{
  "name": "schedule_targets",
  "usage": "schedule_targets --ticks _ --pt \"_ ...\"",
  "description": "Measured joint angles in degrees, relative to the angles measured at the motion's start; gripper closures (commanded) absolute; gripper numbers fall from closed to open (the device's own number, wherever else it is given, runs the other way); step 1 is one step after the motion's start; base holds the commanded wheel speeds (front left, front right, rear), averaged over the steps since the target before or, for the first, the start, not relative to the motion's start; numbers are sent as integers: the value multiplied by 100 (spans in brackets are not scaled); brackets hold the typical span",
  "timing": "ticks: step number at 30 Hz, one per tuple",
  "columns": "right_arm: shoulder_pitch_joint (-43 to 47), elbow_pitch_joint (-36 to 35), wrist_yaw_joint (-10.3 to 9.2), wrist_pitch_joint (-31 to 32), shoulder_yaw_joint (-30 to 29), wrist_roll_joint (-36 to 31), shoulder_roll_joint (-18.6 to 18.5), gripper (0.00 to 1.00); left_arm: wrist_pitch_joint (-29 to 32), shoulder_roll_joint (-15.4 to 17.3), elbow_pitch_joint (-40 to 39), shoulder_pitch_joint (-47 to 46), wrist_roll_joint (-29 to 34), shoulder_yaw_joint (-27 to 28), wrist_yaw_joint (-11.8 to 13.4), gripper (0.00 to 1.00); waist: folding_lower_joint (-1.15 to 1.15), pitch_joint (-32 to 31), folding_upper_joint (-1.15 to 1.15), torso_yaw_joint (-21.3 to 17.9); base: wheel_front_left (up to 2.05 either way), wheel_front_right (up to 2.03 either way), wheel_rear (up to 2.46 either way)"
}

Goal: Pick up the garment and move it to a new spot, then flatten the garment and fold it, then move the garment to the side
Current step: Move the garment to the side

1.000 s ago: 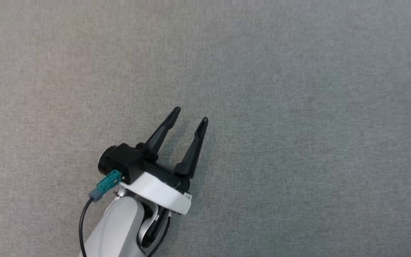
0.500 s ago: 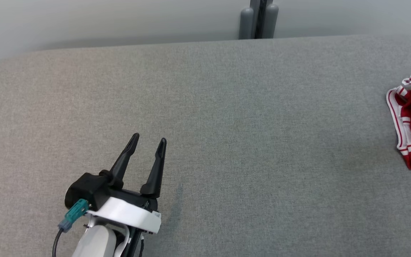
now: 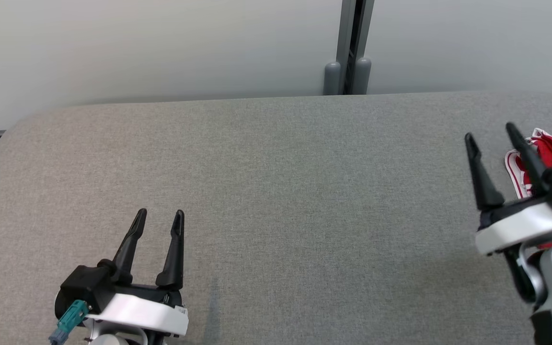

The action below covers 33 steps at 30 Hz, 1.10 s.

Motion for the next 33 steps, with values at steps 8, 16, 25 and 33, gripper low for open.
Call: schedule_targets --ticks 8,16,25,33 --pt "815 -632 0 -27 -492 -867 845 0 0 7 -218 127 8 215 -5 0 0 -29 0 67 0 0 0" --pt "1196 -931 0 -29 -588 -1092 1188 0 0 4 -78 183 -263 219 16 0 0 -25 0 165 0 0 0" --pt "1304 -943 0 -29 -385 -1093 1272 0 0 -2 -149 248 -436 246 -89 0 0 -31 0 178 0 0 0" --pt "1268 -935 0 -29 -368 -1103 1296 0 0 -1 -114 260 -526 289 -96 0 0 -11 0 130 0 0 0"
